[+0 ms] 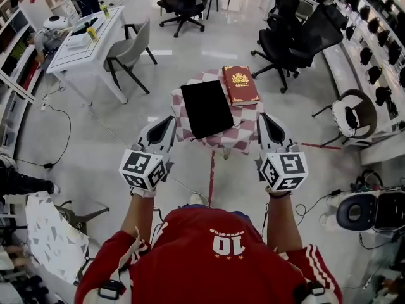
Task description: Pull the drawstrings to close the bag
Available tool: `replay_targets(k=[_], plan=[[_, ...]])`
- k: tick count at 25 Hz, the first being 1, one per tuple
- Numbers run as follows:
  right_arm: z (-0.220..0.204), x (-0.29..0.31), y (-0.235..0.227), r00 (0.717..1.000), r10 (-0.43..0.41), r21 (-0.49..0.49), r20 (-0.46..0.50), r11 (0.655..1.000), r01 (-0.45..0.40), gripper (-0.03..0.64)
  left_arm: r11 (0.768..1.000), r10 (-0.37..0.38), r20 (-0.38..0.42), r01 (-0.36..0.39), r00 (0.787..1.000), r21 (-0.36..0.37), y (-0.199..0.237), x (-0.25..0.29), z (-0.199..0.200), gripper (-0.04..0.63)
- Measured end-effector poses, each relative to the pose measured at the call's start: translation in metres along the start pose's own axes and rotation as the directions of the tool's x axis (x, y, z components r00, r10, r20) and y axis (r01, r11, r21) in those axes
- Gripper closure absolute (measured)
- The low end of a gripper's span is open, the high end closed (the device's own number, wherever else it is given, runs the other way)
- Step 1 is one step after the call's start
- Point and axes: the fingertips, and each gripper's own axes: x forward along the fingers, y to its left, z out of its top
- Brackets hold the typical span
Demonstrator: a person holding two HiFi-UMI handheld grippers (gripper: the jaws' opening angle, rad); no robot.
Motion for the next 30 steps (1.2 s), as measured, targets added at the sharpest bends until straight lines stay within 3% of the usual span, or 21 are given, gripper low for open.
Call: replay_targets(k=[17, 30], plan=[[-0.014, 0.009, -0.012, 0.997, -0.051, -0.039, -0.054, 0.998, 0.049, 0.600, 0.998, -0.037, -0.004, 0.037, 0.999, -0.046, 0.013, 0.022, -0.018, 0.586], [-0.023, 0.069, -0.034, 0.999, 0.021, -0.017, -0.041, 1.000, -0.022, 0.598, 1.000, 0.006, -0.015, -0.006, 1.000, -0.018, 0.027, 0.055, -0.015, 0.586]])
